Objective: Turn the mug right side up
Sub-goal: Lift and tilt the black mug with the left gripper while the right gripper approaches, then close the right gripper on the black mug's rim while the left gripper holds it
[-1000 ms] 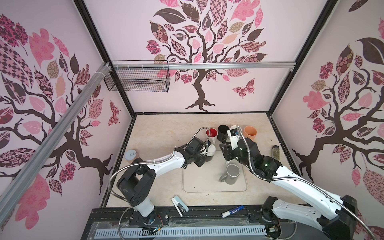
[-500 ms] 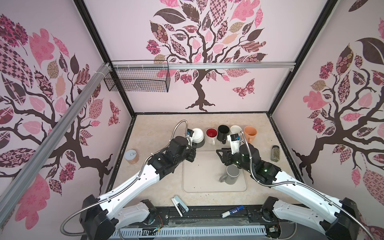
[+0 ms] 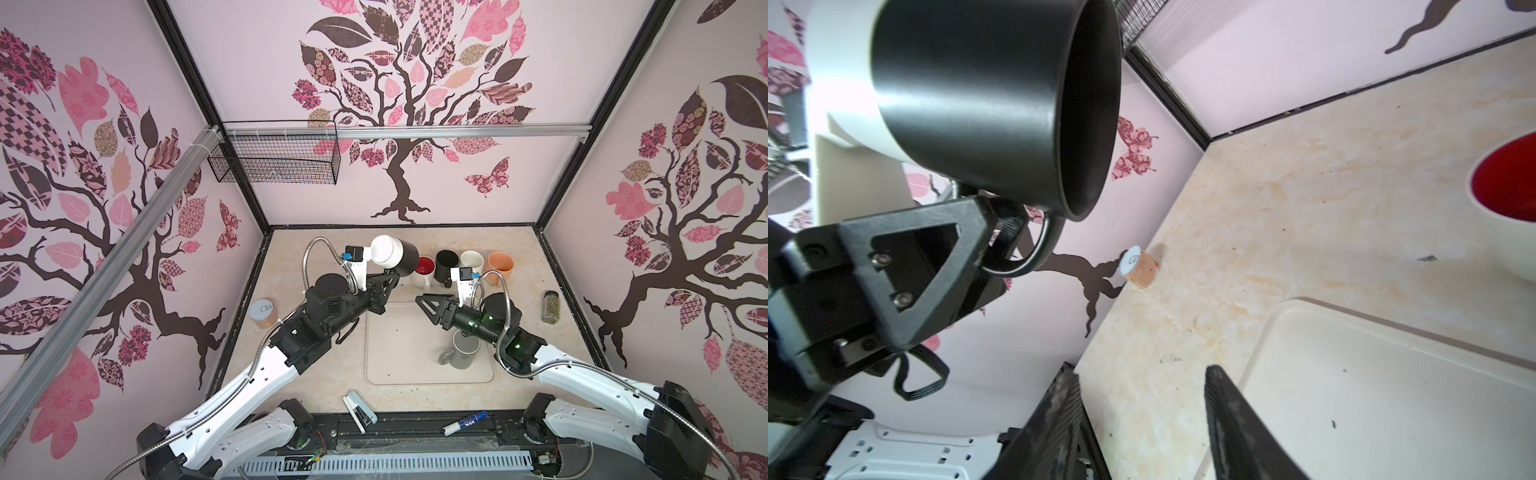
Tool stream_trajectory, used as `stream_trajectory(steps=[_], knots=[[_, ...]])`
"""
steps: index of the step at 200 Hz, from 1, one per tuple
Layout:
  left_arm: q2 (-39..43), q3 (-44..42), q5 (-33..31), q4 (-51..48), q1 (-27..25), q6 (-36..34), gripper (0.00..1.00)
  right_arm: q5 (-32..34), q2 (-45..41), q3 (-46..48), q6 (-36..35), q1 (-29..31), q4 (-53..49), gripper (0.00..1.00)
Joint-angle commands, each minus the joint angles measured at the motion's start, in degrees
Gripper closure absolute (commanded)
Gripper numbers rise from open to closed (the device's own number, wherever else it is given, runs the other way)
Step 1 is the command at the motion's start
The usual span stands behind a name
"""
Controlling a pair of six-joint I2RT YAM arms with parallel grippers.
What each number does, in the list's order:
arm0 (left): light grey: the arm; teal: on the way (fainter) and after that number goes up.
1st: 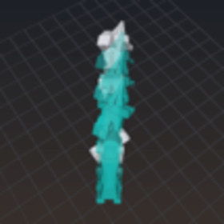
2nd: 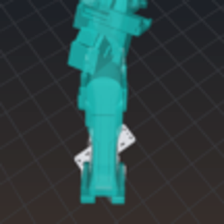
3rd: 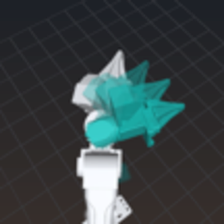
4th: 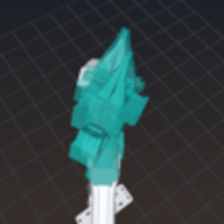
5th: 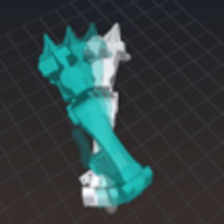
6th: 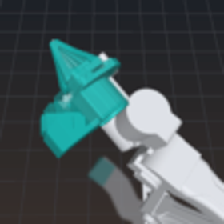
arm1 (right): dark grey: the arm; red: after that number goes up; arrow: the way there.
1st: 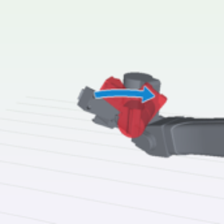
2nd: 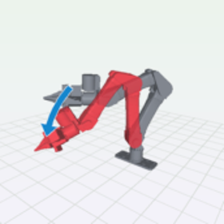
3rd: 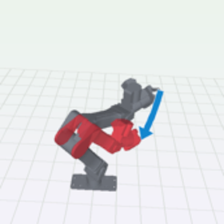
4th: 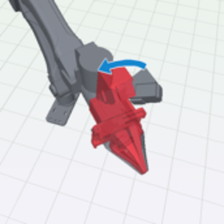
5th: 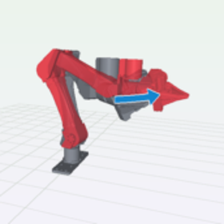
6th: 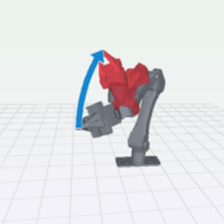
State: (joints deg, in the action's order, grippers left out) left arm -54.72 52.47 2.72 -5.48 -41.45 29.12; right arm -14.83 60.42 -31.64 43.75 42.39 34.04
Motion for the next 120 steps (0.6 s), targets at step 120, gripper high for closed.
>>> stream_trajectory(steps=[120], knots=[[-1.55,-5.42,12.1,29.68,1.11,16.59,1.0,-16.73,17.07,3.59,36.43,-11.35,62.76,0.49]])
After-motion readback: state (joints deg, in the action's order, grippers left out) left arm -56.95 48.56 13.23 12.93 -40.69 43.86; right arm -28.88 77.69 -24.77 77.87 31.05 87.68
